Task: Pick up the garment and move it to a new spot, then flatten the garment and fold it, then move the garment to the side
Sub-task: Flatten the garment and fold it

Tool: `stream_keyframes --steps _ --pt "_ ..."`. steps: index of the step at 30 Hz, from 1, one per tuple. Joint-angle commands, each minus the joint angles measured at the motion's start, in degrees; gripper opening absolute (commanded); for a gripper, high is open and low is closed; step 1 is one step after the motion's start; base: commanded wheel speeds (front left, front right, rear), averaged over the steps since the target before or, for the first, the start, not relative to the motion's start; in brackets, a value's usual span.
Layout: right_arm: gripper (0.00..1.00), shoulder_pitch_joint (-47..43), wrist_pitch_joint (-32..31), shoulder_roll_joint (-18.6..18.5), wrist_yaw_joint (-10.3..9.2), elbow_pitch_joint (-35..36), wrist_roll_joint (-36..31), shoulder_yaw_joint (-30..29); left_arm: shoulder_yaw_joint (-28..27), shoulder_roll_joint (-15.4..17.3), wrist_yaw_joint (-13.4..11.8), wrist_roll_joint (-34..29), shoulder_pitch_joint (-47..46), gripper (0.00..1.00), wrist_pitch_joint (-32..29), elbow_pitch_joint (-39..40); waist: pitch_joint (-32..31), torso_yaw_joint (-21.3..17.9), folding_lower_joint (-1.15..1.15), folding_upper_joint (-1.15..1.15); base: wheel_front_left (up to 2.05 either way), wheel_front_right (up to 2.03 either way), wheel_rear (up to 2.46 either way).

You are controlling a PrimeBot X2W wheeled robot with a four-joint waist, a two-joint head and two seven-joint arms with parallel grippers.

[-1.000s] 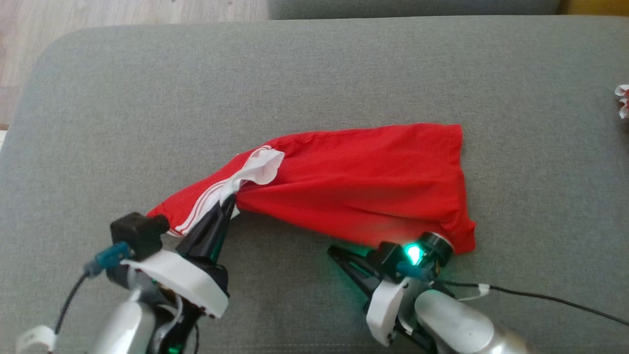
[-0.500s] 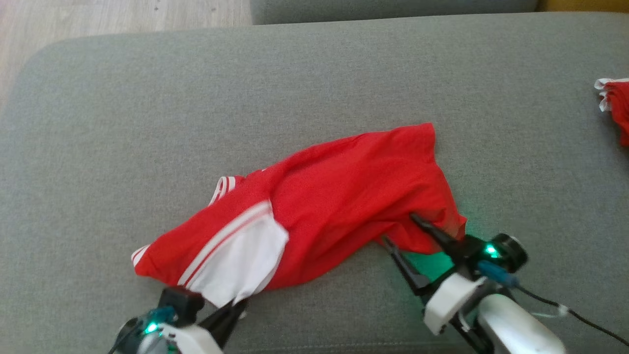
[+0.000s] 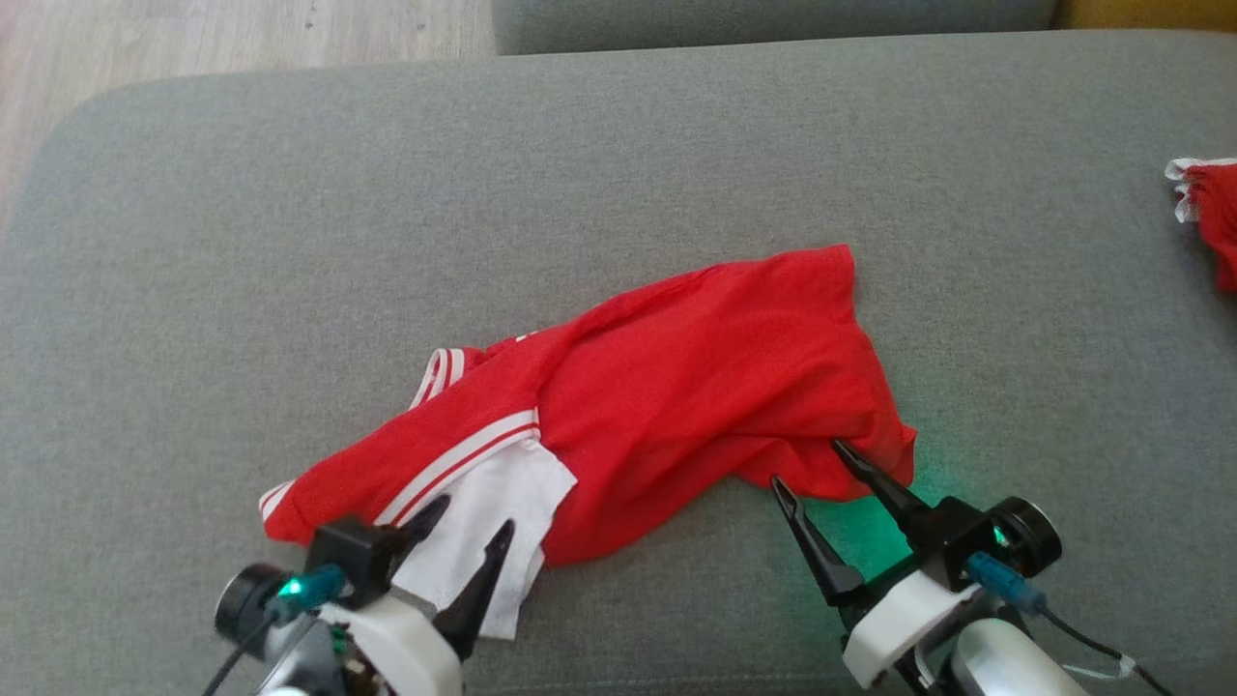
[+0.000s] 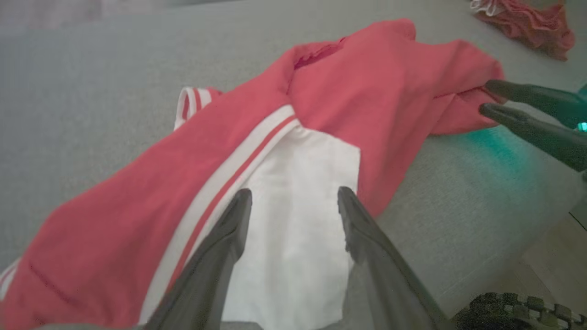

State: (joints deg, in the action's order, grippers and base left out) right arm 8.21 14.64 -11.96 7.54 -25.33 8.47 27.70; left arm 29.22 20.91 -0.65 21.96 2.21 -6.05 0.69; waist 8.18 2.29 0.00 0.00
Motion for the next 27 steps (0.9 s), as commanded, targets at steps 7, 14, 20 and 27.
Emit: stream_keyframes --steps 7,14,20,27 --pt "1.0 0.5 0.4 0.3 -0.05 2.0 -0.3 1.1 1.7 -0.9 -1.6 -5.2 -5.2 1.0 -1.2 -0.6 0.5 -1.3 0.0 0.0 0.0 0.0 0.0" --pt "1.0 -0.5 0.4 -0.3 -0.05 2.4 -0.2 -1.6 1.8 -1.3 -4.2 -4.1 0.3 1.0 -0.6 1.4 1.2 -1.7 0.0 0.0 0.0 0.0 0.0" --pt "1.0 -2.1 0.4 0.1 -0.05 2.4 -0.4 -2.6 2.5 -1.7 -5.9 -2.2 5.6 1.0 -2.0 3.1 1.0 -0.7 0.0 0.0 0.0 0.0 0.0" --pt "1.0 -1.5 0.4 0.3 -0.05 2.5 -0.4 -2.7 2.1 -4.4 -7.0 -0.7 4.6 1.0 -1.2 0.0 1.4 0.3 0.0 0.0 0.0 0.0 0.0"
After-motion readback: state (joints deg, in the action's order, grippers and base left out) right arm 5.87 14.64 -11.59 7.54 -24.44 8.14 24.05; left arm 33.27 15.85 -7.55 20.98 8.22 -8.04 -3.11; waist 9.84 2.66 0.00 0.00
